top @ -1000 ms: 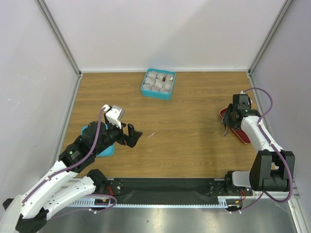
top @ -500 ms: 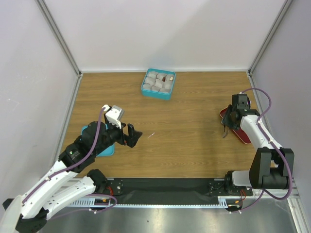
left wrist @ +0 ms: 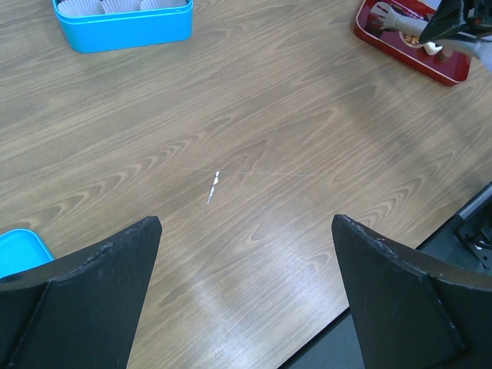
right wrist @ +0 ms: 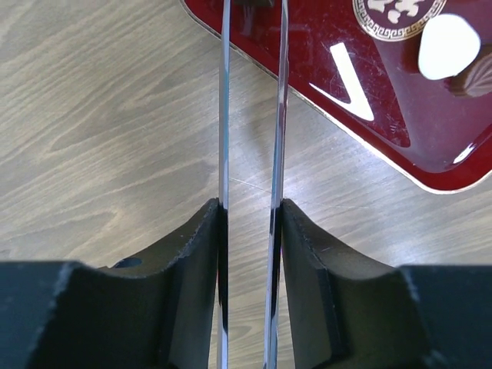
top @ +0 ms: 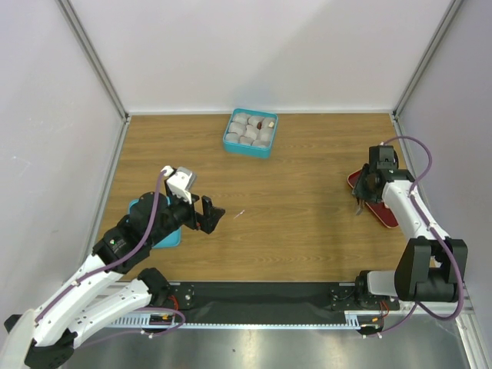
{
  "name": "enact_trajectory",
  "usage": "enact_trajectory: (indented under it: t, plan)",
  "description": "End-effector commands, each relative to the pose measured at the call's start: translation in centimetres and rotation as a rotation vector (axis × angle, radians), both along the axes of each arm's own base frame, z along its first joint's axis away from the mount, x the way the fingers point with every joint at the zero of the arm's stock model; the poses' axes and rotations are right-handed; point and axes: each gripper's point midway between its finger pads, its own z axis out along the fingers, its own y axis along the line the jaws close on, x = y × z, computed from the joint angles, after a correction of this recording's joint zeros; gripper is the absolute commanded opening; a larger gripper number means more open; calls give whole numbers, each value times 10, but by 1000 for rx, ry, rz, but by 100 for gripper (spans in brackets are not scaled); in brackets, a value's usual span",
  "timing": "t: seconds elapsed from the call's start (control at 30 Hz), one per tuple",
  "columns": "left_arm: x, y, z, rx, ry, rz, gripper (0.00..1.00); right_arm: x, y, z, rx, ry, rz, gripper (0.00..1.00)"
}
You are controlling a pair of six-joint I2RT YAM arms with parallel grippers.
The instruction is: Pack the chocolate
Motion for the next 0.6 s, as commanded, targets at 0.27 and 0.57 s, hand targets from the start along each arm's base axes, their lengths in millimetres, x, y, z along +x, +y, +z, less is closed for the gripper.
enact_trajectory:
  t: [0.27, 0.57]
  plan:
    - [3, 0, 10, -9, -44, -1, 100, 18, -3, 68, -24, -147, 8, 38]
    - [4, 0, 10, -6, -43, 5, 100, 61, 59, 117, -1, -282, 155, 38]
